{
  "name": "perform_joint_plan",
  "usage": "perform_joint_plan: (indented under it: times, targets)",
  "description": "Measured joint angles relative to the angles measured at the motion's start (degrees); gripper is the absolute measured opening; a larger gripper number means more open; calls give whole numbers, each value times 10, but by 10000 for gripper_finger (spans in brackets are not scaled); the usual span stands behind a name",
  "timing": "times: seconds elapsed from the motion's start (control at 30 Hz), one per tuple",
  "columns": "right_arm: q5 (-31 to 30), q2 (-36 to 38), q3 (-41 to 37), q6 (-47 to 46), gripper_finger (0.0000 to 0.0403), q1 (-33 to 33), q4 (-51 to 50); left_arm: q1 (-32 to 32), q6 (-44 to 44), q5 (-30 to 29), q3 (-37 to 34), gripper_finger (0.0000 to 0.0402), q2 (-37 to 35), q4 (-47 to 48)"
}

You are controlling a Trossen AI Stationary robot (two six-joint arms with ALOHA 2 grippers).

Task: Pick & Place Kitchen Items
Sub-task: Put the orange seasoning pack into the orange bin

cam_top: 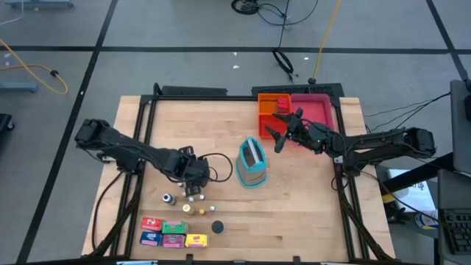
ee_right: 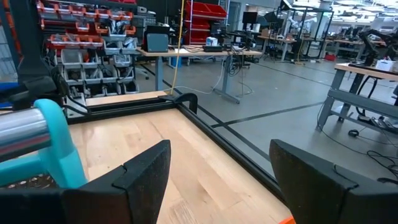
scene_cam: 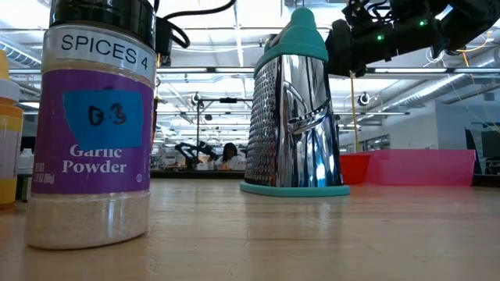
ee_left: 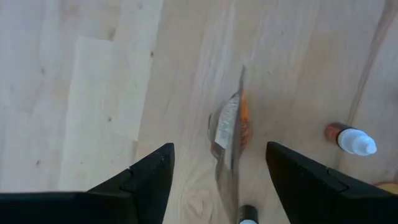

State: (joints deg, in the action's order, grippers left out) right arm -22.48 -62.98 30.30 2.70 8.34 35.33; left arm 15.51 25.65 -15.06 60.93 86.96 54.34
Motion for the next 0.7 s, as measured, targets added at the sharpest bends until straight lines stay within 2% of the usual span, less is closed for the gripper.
perform_joint_plan:
  times: [0.13, 0.4, 0.43, 0.7]
  targets:
    - [0, 0, 0, 2, 265, 0, 0, 0, -4, 0, 0, 183, 9, -1]
    - [0, 0, 0, 1, 265, 0, 0, -1, -25, 0, 0, 20, 8, -4]
    - [0, 0, 0, 1, 265, 0, 0, -1, -27, 0, 0, 10, 8, -4]
    - [0, 0, 0, 0, 265, 0, -5, -1, -30, 1, 0, 3, 8, -3]
